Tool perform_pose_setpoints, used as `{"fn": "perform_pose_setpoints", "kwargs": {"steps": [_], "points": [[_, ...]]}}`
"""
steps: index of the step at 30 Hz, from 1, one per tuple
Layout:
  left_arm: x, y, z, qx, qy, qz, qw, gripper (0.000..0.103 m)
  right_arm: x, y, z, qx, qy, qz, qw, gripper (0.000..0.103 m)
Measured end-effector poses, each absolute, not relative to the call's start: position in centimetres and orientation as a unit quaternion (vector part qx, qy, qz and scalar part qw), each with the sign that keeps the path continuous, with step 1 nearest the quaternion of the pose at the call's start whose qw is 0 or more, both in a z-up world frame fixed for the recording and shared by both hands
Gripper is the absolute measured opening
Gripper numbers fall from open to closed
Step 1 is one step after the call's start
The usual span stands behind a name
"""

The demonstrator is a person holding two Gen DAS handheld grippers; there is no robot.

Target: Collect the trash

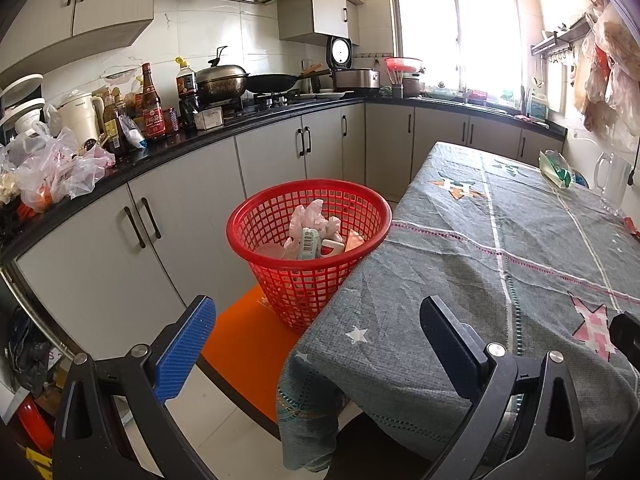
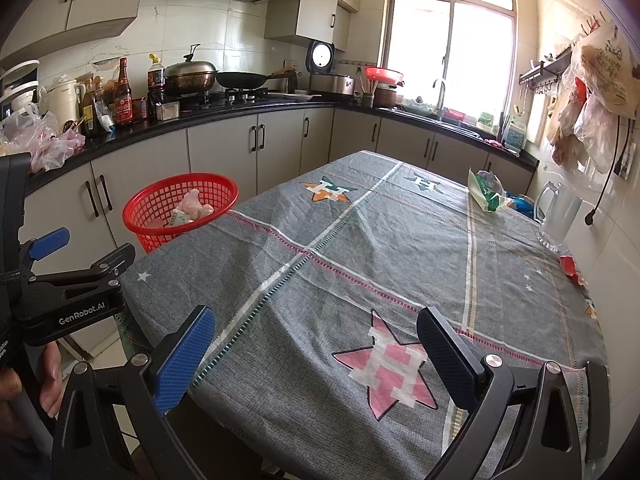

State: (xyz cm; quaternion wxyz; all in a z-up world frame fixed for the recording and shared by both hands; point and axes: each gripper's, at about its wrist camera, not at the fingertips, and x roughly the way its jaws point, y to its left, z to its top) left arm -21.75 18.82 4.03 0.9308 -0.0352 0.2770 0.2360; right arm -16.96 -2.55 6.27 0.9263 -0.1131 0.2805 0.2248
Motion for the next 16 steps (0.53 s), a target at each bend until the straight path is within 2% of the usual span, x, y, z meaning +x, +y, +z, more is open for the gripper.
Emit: {"fn": "perform_pose_setpoints", "kwargs": {"steps": [9, 16], "points": [[-18.8, 17.2, 6.6, -0.034, 0.266, 0.189, 0.945, 0.102, -13.4, -7.2, 6.2, -0.059, 0.303, 0.181, 0.934, 0.103], [-12.9, 10.0, 6.7, -0.028, 0.288, 0.078, 0.954, 0.101, -8.3, -15.2, 5.4, -0.008, 0.335, 0.083, 0.938, 0.103]]}}
